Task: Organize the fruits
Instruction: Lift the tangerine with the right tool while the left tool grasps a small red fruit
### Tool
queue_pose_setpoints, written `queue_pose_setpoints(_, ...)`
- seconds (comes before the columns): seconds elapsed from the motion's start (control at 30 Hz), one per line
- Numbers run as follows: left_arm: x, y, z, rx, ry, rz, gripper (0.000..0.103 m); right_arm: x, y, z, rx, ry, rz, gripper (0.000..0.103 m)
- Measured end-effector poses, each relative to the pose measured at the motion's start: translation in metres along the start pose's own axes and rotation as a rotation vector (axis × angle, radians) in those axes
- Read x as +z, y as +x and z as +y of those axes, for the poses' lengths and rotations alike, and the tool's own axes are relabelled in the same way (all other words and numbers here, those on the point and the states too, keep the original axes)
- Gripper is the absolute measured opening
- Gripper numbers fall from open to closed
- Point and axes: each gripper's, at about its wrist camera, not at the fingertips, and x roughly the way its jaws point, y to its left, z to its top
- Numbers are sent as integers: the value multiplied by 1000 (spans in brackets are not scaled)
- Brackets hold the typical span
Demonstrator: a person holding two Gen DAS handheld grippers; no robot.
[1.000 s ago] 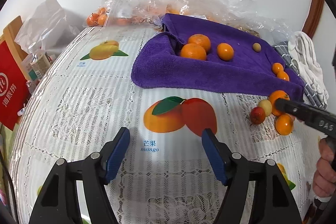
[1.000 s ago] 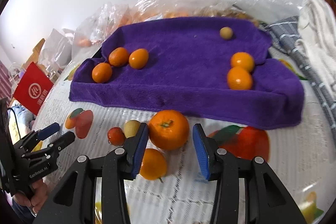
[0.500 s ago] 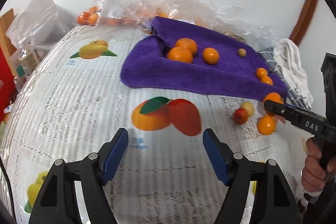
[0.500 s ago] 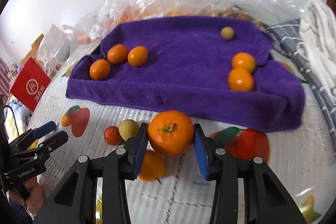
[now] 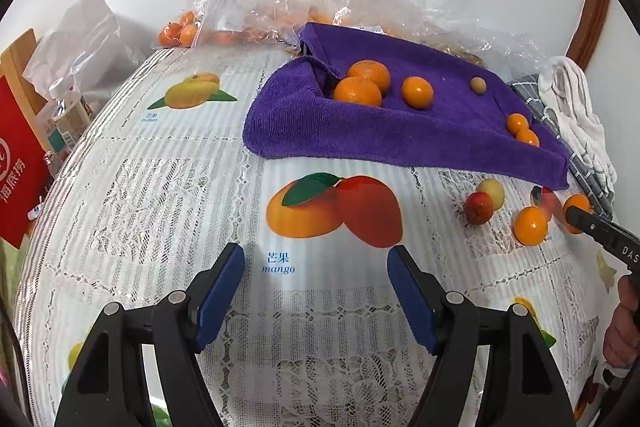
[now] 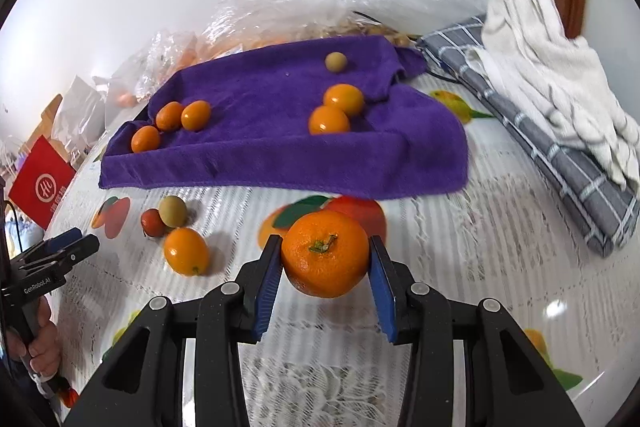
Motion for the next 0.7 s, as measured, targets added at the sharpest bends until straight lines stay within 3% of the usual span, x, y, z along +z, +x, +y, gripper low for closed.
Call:
queue_pose_setpoints(0.13,-3,0,-6,21,37,17,72,-2,-3,-1,-12,-7,-11,42)
queue_pose_setpoints(0.5,-7,-5,-38,-95,78,33,72,-8,-11,-1,-11,-28,-17,42)
queue_pose_setpoints(0.7,-9,-6,-53,-122,119,33,71,-13,-15,-4,-13,-27,-17,42)
